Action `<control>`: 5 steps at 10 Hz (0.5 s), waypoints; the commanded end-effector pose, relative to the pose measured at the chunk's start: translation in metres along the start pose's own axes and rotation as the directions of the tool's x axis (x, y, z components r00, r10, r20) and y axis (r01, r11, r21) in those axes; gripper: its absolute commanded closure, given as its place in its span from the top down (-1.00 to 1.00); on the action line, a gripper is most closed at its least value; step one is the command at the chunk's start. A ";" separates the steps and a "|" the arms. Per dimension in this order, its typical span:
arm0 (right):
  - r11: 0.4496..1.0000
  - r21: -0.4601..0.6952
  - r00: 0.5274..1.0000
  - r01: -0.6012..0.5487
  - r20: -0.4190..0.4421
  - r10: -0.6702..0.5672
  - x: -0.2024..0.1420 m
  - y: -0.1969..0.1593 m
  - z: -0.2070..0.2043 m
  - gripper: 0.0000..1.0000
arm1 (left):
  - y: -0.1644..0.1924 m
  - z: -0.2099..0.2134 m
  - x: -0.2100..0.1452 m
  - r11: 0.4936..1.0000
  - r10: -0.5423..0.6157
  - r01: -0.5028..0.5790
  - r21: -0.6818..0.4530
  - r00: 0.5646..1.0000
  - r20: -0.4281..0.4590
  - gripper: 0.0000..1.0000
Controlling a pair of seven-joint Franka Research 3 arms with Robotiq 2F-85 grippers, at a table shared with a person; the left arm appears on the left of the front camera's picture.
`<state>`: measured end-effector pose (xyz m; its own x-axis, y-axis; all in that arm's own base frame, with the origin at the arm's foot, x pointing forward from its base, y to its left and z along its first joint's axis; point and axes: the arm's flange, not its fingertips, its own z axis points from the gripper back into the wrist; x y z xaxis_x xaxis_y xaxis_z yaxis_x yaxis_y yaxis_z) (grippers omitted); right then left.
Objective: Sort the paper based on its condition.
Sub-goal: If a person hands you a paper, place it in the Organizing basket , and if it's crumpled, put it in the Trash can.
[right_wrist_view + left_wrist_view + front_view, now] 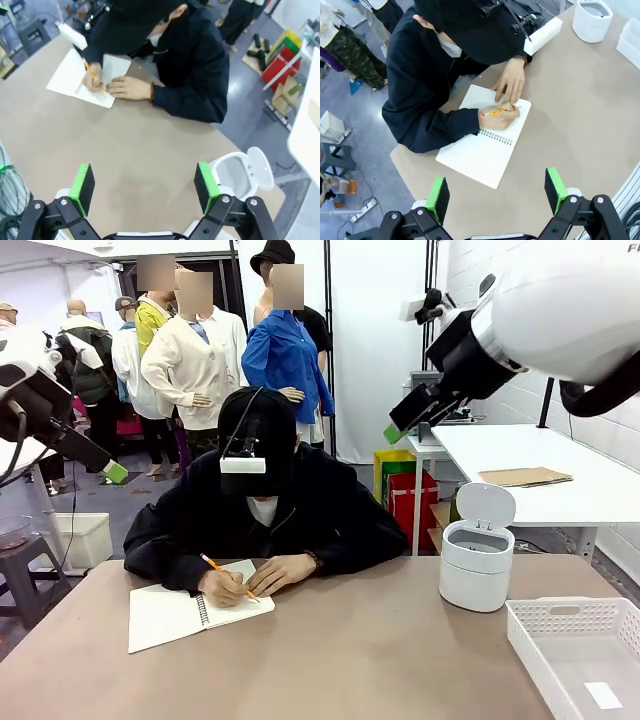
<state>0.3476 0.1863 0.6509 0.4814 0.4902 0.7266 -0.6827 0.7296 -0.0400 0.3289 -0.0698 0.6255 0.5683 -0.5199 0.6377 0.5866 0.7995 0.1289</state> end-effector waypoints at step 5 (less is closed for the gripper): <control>0.999 -0.021 0.998 0.047 0.032 -0.046 0.013 -0.016 0.013 1.00 | -0.001 0.032 0.009 1.000 -0.001 0.001 -0.028 1.000 -0.021 1.00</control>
<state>0.3533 0.1738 0.6714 0.4748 0.4560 0.7528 -0.6557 0.7538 -0.0430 0.3214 -0.0663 0.6490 0.5650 -0.5281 0.6339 0.5978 0.7916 0.1266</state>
